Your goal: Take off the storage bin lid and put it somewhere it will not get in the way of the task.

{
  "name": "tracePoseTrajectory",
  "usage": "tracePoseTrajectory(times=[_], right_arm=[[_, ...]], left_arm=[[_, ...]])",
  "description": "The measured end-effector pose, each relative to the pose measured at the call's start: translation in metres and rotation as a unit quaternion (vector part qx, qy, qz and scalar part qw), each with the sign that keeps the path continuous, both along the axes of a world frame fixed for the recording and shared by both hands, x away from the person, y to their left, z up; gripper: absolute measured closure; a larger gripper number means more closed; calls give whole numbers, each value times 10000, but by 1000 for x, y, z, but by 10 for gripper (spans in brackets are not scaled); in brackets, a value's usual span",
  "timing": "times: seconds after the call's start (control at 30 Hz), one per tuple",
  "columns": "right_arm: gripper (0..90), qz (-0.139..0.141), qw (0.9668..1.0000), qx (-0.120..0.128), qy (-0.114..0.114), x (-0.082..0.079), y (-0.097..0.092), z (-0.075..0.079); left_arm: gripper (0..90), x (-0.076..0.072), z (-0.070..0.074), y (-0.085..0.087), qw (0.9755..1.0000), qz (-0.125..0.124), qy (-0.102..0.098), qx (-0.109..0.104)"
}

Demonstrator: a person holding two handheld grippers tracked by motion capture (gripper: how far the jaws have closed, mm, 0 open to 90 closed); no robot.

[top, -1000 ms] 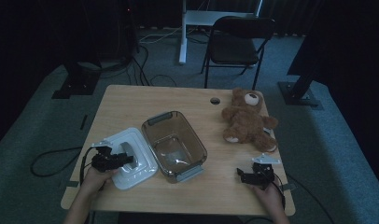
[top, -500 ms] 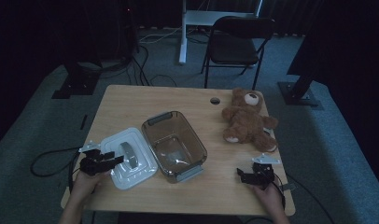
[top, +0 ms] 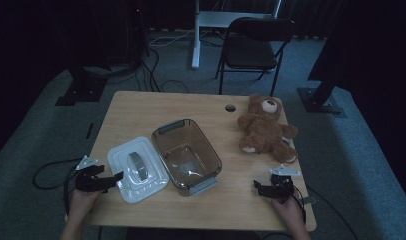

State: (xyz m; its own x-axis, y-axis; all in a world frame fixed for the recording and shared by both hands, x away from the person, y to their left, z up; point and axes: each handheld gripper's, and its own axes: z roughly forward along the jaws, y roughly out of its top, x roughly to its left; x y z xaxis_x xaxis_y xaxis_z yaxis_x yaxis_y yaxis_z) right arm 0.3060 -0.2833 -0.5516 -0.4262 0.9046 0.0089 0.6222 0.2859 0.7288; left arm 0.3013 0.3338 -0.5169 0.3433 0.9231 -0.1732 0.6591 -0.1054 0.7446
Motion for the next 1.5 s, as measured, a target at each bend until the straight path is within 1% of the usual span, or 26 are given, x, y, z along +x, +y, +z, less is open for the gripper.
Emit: tracePoseTrajectory(times=[0.03,0.07,0.1,0.13,0.2,0.23,0.27,0.3,0.33,0.43,0.53,0.7,0.77,0.8,0.87,0.9,1.0,1.1,1.13,1.17,1.2,1.23,1.3,1.33,1.37,1.5], right_arm=[[136,1,10000,-1,1,0,0,0],[135,5,10000,-3,-1,0,0,0],[135,7,10000,-4,0,0,0,0],[135,7,10000,-4,0,0,0,0],[135,9,10000,-4,1,0,0,0],[135,7,10000,-3,3,0,0,0],[135,7,10000,-3,3,0,0,0],[134,9,10000,-5,0,0,0,0],[134,7,10000,-4,4,0,0,0],[134,8,10000,-4,2,0,0,0],[135,9,10000,-4,1,0,0,0],[135,8,10000,-5,4,0,0,0],[134,18,10000,-5,0,0,0,0],[134,53,10000,-29,-16,0,0,0],[134,100,9998,-123,-71,-1,0,3],[134,55,9998,-130,-136,-2,0,6],[135,-59,9993,52,-371,-3,-3,18],[135,-191,9976,226,-622,-6,-7,34],[135,-191,9976,226,-622,-6,-7,34],[135,-354,9949,457,-826,-4,-12,50],[135,-354,9949,457,-826,-4,-12,50],[135,-406,9936,595,-865,1,-16,59],[135,-449,9938,569,-847,3,-16,62],[135,-500,9932,597,-867,9,-19,70],[135,-527,9929,607,-876,13,-20,73],[135,-616,9919,477,-1003,25,-19,83]], left_arm=[[43,0,-1,2,10000,9,26,27],[7,-1,-2,4,9999,88,48,71],[7,-2,-3,6,9998,173,30,93],[7,-2,-3,6,9998,173,30,93],[7,-6,-7,14,9989,467,-1,86],[7,-7,-8,16,9981,586,-4,176],[6,-7,-8,16,9981,586,-4,176],[6,-10,-10,17,9959,811,-104,377],[7,-11,-11,17,9943,937,-100,502],[7,-13,-14,17,9899,1115,-110,866],[8,-12,-18,18,9909,1118,-36,754],[8,-9,-24,15,9898,1061,159,939],[8,-6,-27,14,9884,1104,268,1005],[8,-5,-29,13,9883,1102,299,1009],[8,-5,-29,13,9879,1133,280,1021],[8,-5,-29,13,9881,1117,281,1022],[8,-5,-30,12,9882,1114,266,1018],[8,-4,-30,10,9884,1073,267,1041],[8,-4,-30,10,9884,1073,267,1041],[8,-4,-30,10,9883,1085,269,1037],[8,-4,-30,10,9883,1089,269,1035],[8,-3,-30,8,9880,1134,266,1017],[8,-2,-30,6,9879,1135,269,1023],[8,-2,-30,5,9880,1125,266,1025],[8,-2,-30,4,9880,1121,269,1024],[8,0,-30,1,9884,1103,257,1010]])
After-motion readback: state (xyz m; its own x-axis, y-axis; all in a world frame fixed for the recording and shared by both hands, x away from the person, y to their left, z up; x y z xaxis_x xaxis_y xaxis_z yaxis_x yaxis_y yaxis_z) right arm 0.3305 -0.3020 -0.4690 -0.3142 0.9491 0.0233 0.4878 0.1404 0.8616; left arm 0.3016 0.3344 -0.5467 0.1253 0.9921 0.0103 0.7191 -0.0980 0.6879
